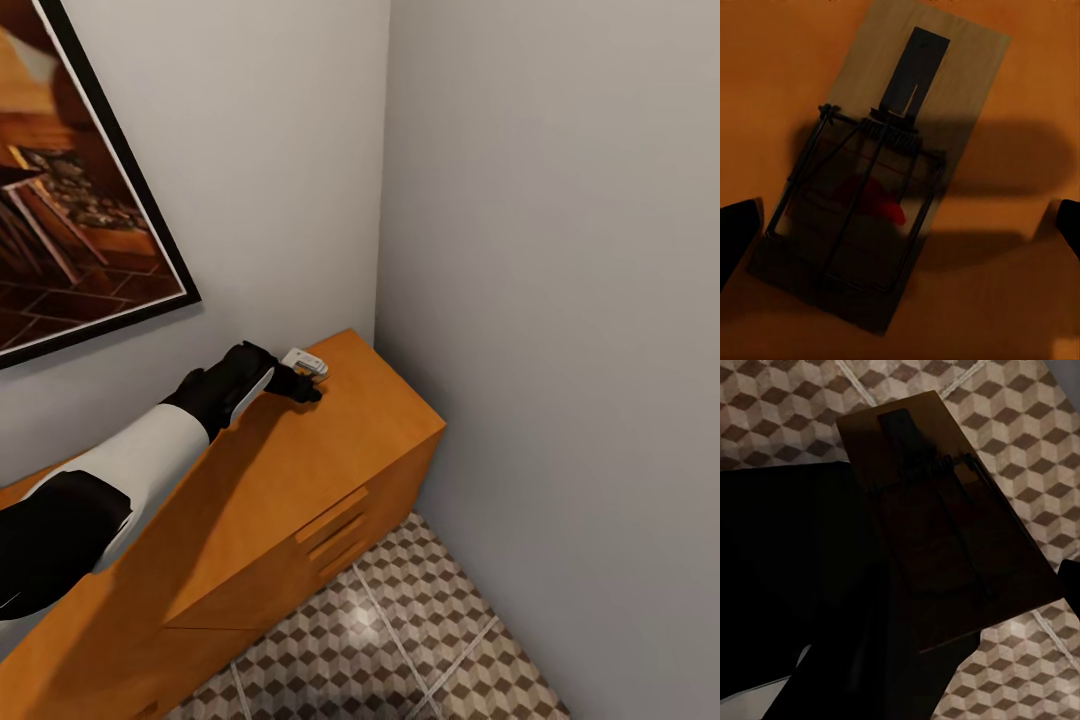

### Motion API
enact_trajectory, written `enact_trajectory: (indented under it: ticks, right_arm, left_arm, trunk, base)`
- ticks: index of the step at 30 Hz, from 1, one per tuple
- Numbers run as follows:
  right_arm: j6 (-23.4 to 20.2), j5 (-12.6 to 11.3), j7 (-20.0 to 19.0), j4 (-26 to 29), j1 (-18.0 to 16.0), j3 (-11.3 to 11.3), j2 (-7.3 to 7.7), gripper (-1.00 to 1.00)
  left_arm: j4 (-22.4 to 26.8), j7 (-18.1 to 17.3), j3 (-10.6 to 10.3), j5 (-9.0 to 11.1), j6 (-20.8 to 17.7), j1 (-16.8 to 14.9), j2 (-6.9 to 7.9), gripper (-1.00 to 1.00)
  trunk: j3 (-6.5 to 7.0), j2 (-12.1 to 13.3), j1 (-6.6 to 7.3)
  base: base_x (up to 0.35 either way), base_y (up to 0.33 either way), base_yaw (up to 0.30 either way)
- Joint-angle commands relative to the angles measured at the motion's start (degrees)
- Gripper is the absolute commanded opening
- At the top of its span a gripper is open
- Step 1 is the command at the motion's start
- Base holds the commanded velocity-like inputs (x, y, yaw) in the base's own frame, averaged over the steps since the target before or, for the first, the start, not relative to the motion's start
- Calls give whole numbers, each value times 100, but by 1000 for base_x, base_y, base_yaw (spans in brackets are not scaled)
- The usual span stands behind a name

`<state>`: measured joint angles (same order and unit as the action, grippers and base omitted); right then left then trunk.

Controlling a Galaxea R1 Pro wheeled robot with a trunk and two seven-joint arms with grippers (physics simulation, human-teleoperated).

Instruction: Take the four mousetraps from the cabinet in the bathroom and place them on the bathroom floor. Make sure all four end up on the same floor surface, and ensure that at least two of them are either under or directly next to the same bathroom sink.

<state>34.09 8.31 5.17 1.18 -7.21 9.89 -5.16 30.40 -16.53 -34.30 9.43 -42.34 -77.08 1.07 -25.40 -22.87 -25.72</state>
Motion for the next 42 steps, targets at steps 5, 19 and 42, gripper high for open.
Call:
enact_trajectory:
  ticks: [5, 19, 42]
  right_arm:
    - [12, 65, 63, -3, -5, 31, -2, -100]
    - [10, 65, 63, -3, -5, 31, -2, -100]
    - [10, 65, 63, -3, -5, 35, 1, -100]
  left_arm:
    - [-64, 9, -42, 41, -20, 0, 7, 100]
    - [-116, 9, -42, 41, -20, 0, 6, 100]
    - [-140, 9, -42, 40, -13, 0, 7, -100]
  trunk:
    - [-10, -5, -6]
    - [-10, -5, -6]
    - [-27, -5, -6]
  base:
    - [0, 0, 0]
    - [0, 0, 0]
    - [0, 0, 0]
